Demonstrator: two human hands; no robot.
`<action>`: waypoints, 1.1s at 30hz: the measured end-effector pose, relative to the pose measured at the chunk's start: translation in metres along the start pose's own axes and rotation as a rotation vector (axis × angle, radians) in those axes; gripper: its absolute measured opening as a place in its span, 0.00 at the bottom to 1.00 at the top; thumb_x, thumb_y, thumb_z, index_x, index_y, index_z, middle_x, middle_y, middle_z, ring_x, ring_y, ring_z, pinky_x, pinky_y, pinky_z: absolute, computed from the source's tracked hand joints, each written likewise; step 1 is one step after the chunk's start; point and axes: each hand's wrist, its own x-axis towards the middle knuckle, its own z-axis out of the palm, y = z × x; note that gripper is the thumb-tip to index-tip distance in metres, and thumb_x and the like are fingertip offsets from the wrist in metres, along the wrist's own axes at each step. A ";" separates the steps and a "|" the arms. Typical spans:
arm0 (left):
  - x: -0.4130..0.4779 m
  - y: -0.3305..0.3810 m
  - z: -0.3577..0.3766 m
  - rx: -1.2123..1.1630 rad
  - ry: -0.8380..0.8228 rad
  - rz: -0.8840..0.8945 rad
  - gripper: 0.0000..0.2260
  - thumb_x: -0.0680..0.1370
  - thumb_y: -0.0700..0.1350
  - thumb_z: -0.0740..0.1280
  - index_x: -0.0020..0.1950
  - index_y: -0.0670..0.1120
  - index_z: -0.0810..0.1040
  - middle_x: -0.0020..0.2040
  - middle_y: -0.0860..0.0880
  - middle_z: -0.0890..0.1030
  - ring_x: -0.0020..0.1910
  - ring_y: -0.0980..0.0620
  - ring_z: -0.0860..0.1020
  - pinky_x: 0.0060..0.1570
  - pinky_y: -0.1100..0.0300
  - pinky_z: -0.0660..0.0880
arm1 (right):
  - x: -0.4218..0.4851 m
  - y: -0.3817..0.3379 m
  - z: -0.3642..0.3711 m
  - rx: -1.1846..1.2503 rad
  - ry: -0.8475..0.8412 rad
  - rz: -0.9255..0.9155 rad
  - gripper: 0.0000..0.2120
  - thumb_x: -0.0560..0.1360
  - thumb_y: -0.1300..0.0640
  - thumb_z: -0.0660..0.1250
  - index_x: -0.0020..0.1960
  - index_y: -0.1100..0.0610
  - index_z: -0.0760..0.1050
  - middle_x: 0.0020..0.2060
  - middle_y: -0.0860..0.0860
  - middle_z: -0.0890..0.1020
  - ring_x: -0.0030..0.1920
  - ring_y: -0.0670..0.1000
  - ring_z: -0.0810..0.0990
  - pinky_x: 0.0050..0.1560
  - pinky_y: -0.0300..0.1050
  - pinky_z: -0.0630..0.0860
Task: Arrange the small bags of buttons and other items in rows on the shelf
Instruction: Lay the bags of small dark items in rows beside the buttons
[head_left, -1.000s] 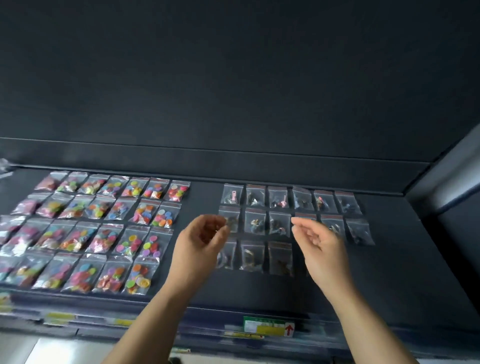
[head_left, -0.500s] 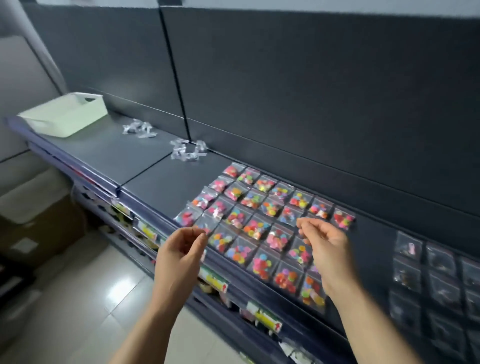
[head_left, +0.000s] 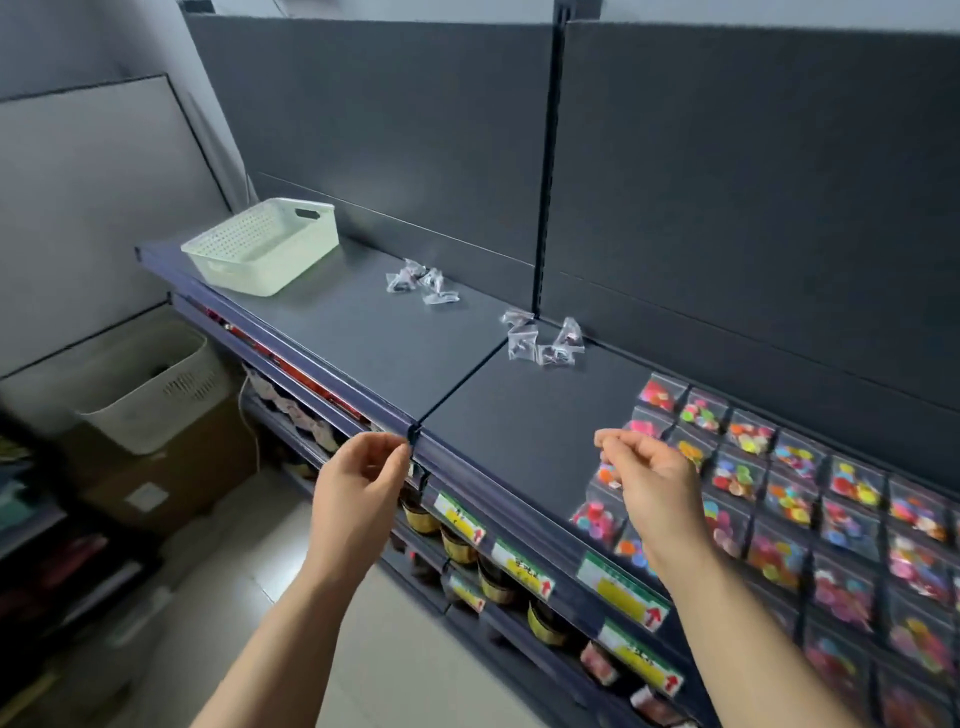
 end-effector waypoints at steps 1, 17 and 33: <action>0.013 -0.003 0.004 0.002 -0.013 0.000 0.02 0.77 0.43 0.68 0.46 0.47 0.81 0.39 0.49 0.82 0.35 0.56 0.77 0.37 0.62 0.74 | 0.010 -0.001 0.007 -0.015 0.007 0.001 0.06 0.77 0.55 0.66 0.51 0.52 0.81 0.47 0.42 0.83 0.49 0.42 0.79 0.45 0.36 0.73; 0.212 -0.017 0.114 0.161 -0.294 0.025 0.03 0.75 0.43 0.69 0.44 0.50 0.81 0.36 0.54 0.80 0.33 0.58 0.76 0.38 0.65 0.71 | 0.219 0.024 0.083 -0.633 -0.134 -0.243 0.12 0.75 0.59 0.68 0.58 0.56 0.80 0.57 0.48 0.79 0.53 0.49 0.75 0.55 0.41 0.70; 0.284 -0.023 0.187 0.554 -0.871 0.495 0.04 0.74 0.49 0.69 0.47 0.52 0.81 0.47 0.56 0.76 0.45 0.53 0.78 0.43 0.61 0.72 | 0.215 0.013 0.073 -0.164 0.047 0.149 0.10 0.77 0.59 0.64 0.48 0.47 0.82 0.43 0.49 0.83 0.44 0.52 0.81 0.50 0.49 0.77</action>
